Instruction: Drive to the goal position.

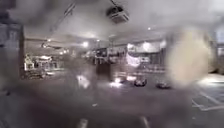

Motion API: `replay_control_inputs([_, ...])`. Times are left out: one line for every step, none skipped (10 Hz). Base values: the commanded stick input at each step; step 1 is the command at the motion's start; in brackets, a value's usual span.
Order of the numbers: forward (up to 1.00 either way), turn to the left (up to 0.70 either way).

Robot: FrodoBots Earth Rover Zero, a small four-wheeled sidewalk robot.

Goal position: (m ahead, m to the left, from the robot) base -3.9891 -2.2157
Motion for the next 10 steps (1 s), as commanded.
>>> replay_control_inputs([0.00,-0.45])
replay_control_inputs([0.00,-0.45])
replay_control_inputs([0.00,-0.45])
replay_control_inputs([0.00,-0.45])
replay_control_inputs([0.00,-0.45])
replay_control_inputs([0.00,-0.45])
replay_control_inputs([0.00,-0.45])
replay_control_inputs([0.00,0.00])
replay_control_inputs([0.00,0.00])
replay_control_inputs([0.00,0.00])
